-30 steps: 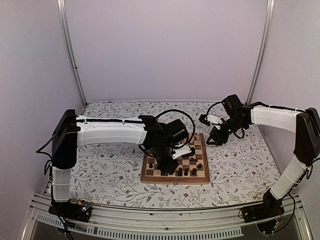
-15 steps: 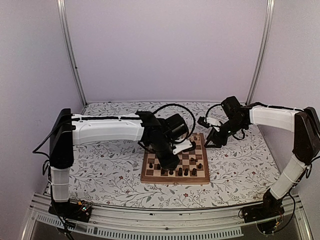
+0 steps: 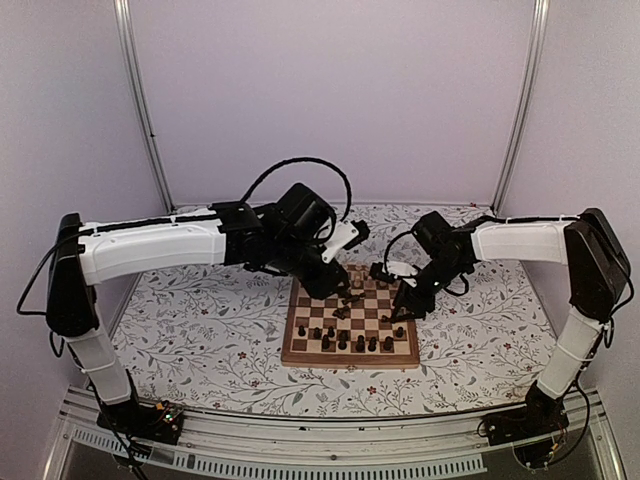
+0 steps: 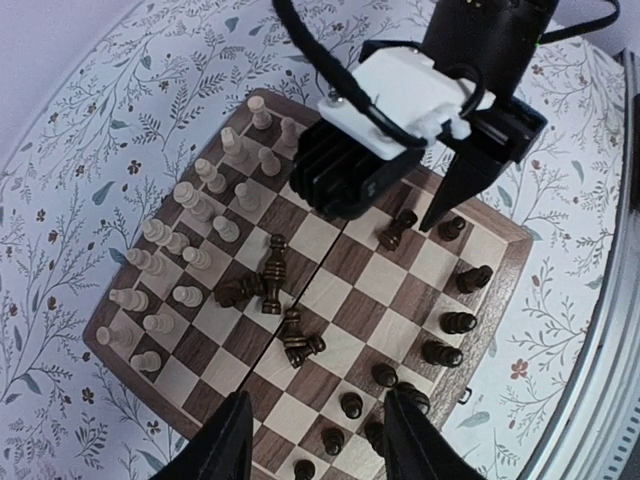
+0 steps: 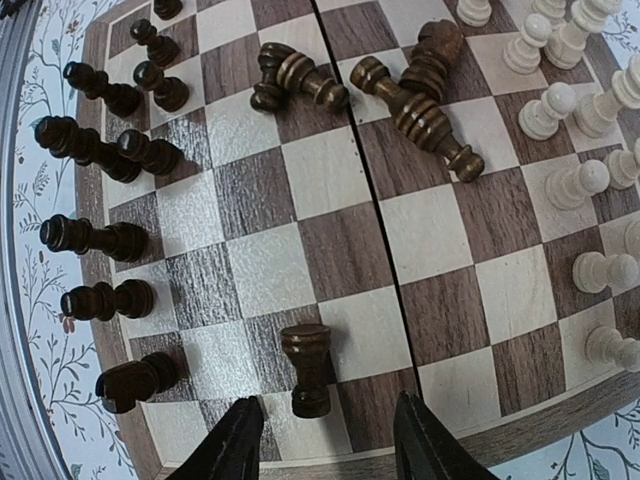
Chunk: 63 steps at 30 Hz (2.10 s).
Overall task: Set up the chess pieces on the board
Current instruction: Pick up the chess piece from the chessboard.
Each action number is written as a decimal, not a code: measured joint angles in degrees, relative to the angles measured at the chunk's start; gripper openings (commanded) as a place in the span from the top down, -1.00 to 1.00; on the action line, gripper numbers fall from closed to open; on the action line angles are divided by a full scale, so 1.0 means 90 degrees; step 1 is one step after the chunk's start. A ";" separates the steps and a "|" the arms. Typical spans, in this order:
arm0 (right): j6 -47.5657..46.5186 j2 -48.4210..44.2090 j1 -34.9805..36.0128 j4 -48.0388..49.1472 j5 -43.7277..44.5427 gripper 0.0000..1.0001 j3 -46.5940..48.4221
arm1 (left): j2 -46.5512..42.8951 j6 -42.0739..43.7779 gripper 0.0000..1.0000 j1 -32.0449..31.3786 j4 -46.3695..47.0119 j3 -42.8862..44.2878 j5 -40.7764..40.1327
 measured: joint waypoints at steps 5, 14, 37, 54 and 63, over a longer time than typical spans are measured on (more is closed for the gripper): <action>-0.0012 0.0160 0.0170 0.0002 0.0194 0.06 0.0000 | -0.0051 -0.0177 0.04 0.0163 0.0321 -0.0311 -0.0007; -0.0015 0.0308 0.0430 0.0160 0.0806 0.41 0.0017 | -0.0287 -0.0410 0.04 0.0253 0.0668 -0.0690 -0.0083; -0.0265 0.0308 0.0488 0.0282 0.0969 0.36 0.0010 | -0.0719 -0.1637 0.00 0.0957 0.2433 -0.1838 0.0809; -0.1355 0.0316 0.0510 0.0284 0.0935 0.39 0.0010 | -0.0872 -0.1766 -0.01 0.0974 0.2599 -0.2089 0.0954; -0.1613 0.0328 0.0515 0.0158 0.0770 0.67 0.0010 | -0.0979 -0.1775 -0.01 0.0996 0.2664 -0.2259 0.1001</action>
